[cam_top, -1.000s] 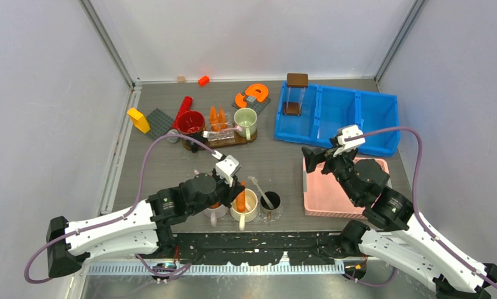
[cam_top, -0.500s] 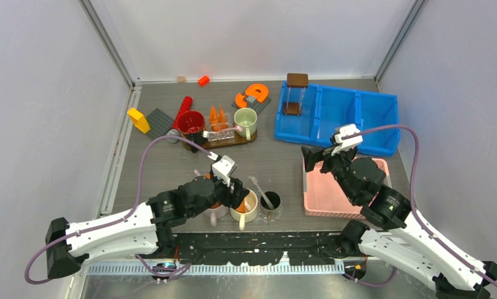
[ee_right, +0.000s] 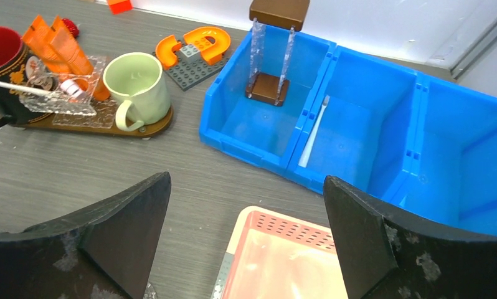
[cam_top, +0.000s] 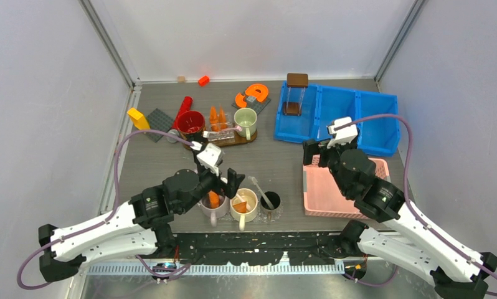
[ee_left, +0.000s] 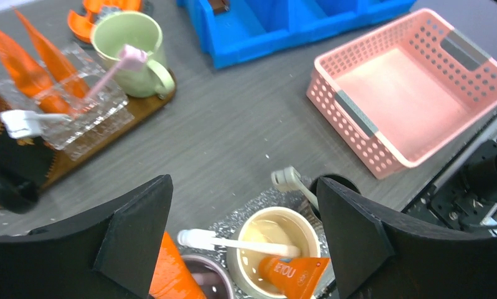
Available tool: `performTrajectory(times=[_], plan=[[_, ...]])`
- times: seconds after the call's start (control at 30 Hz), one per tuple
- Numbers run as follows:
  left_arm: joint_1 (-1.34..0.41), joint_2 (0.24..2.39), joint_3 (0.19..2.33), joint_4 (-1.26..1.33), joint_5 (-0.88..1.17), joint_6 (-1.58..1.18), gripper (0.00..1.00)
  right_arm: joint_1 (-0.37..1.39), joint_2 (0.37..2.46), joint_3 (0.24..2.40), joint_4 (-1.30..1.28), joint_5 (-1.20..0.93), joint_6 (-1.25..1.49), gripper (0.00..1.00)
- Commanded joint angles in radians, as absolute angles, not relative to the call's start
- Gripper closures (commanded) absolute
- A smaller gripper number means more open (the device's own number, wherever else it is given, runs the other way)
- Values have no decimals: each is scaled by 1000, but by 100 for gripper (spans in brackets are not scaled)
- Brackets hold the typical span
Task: Prepare toiletry sets of a toothbrush and toothpaste on the tray
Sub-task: Place the toothpaste in the cup, then pick up the toothpaste from the storage box.
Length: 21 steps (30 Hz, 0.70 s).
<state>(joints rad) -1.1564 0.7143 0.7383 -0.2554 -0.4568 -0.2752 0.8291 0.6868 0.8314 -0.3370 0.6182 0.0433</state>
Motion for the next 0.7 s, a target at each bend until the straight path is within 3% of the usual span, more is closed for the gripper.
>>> performTrajectory(times=[0.0,0.27,0.67], plan=[[-1155,695,815,-305,-580,-191,9,829,747,913,-353,719,63,0],[-1035,718,904,-384,-633,-138,6,723,867,1002,-411,697,128,0],[-724,746,997,-429,-558,-147,5,243,1049,1116,-484,467,280,1]])
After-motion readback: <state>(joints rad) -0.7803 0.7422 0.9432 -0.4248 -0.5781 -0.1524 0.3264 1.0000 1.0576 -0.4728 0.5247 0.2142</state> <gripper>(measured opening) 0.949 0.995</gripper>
